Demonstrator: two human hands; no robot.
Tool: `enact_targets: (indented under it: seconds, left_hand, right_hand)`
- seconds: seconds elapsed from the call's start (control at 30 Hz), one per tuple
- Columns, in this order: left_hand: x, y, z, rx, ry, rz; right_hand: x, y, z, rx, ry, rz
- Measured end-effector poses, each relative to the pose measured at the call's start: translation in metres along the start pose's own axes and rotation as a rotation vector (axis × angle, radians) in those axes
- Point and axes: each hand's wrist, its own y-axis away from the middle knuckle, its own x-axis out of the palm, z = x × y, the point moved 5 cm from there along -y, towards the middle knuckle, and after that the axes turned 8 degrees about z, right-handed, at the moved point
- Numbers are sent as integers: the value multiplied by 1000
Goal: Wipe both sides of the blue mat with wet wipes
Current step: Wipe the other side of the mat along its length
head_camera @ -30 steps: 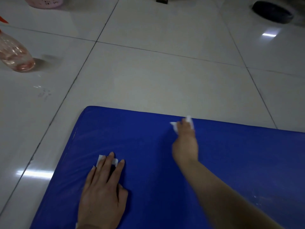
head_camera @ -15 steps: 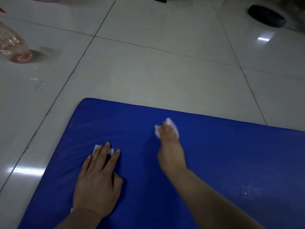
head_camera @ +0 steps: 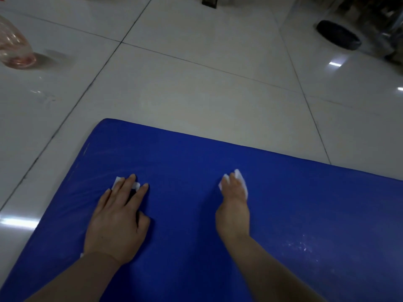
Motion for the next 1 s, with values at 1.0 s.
enact_targets:
  seconds: [1.0]
  left_hand:
    - [13, 66, 13, -9, -46, -22]
  right_hand:
    - [12, 75, 6, 116, -189, 20]
